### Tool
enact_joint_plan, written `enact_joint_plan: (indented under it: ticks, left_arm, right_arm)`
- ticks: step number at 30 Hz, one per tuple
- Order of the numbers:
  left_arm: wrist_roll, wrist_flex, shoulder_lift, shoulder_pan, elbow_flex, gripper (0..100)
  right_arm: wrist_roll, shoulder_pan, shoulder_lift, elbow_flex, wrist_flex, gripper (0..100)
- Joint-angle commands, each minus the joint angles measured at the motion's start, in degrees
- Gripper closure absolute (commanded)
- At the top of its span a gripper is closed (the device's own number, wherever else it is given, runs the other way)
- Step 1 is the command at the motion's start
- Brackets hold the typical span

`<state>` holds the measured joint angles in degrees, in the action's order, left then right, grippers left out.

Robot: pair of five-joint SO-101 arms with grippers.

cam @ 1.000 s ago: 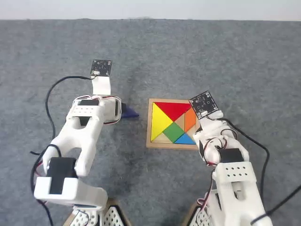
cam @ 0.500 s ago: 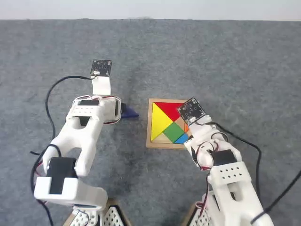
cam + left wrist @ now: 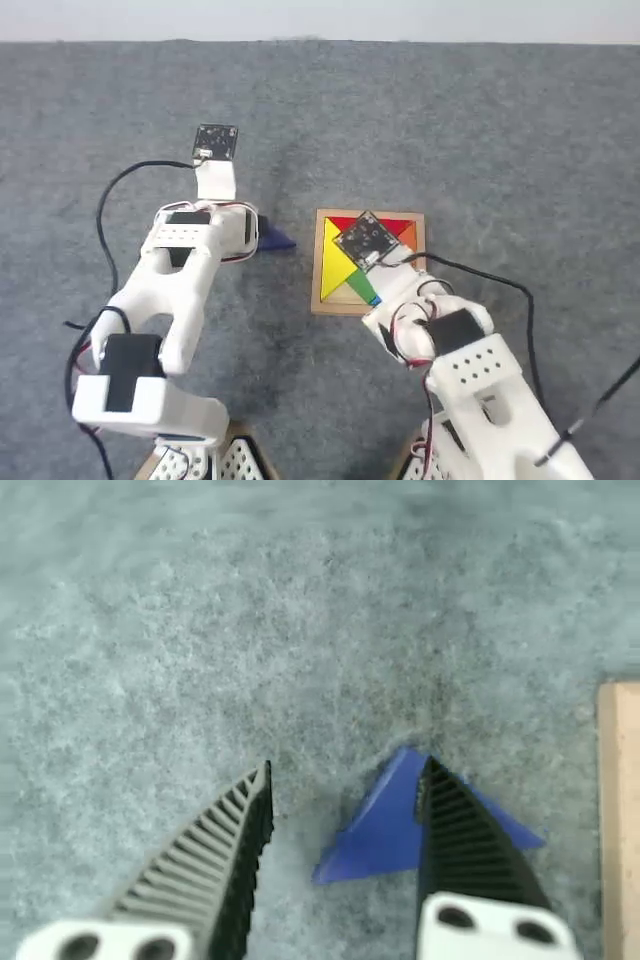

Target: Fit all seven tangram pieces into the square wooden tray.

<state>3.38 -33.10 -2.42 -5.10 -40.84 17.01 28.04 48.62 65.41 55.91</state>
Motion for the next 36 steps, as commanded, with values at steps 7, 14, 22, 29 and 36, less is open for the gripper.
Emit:
enact_joint_plan:
  ticks: [7,14,22,29,36]
  left_arm:
    - [-0.62,-0.18,2.64,-5.19,2.95,78]
    - [-0.62,0.09,2.55,-5.10,2.95,78]
    - [-0.62,-0.18,-1.32,-3.96,5.05,78]
    - [-0.62,-0.26,-1.93,-3.87,5.49,78]
    - [-0.62,-0.26,-1.93,-3.78,5.41,78]
  right_arm:
    - [2.99,-2.42,-24.48,-9.58,-5.05,88.1]
    - [6.15,-10.86,-27.65,-10.81,-9.10,85.7]
    - [6.95,-10.68,-27.65,-10.90,-10.86,77.2]
    - [9.49,-10.51,-27.74,-10.55,-14.20,77.2]
    - [9.41,-5.41,-28.44,-7.82,-14.29,77.2]
